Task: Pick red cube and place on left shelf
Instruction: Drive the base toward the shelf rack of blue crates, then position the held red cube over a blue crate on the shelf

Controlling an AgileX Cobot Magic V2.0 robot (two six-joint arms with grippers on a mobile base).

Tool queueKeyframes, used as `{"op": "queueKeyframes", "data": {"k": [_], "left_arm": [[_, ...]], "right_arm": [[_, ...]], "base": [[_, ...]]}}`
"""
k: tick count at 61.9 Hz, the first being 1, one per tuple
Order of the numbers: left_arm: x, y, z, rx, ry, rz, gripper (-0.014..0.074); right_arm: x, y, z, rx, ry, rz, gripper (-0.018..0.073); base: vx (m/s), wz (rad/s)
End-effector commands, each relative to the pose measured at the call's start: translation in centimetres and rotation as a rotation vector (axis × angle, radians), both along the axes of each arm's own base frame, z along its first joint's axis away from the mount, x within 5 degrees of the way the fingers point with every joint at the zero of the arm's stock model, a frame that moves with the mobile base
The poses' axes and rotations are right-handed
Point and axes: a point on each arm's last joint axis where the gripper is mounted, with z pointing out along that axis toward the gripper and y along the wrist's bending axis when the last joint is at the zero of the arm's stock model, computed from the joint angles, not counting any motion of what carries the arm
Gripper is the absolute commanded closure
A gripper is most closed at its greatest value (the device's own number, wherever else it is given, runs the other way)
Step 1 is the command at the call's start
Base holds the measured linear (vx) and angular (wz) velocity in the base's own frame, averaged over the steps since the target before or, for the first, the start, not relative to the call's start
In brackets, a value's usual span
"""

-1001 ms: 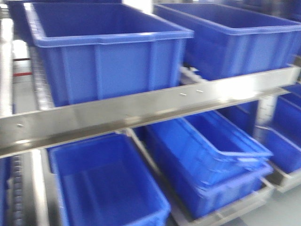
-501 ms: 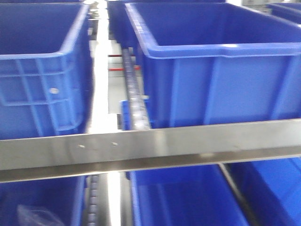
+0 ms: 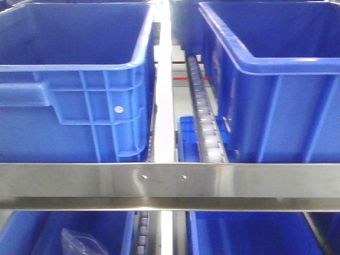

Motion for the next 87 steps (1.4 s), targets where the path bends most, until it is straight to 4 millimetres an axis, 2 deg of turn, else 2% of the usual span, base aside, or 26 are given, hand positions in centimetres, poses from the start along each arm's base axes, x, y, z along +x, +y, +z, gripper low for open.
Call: {"op": "queueKeyframes", "data": {"k": [1, 87], "left_arm": [[0.07, -0.02, 0.05, -0.005, -0.064, -0.004, 0.0491], [0.07, -0.02, 0.05, -0.005, -0.064, -0.004, 0.0491]], "right_arm": [[0.16, 0.21, 1.51, -0.027, -0.086, 0.026, 0.0503], [0.16, 0.21, 1.51, -0.027, -0.086, 0.026, 0.0503]], "base": [[0.04, 0.26], [0.00, 0.01]]}}
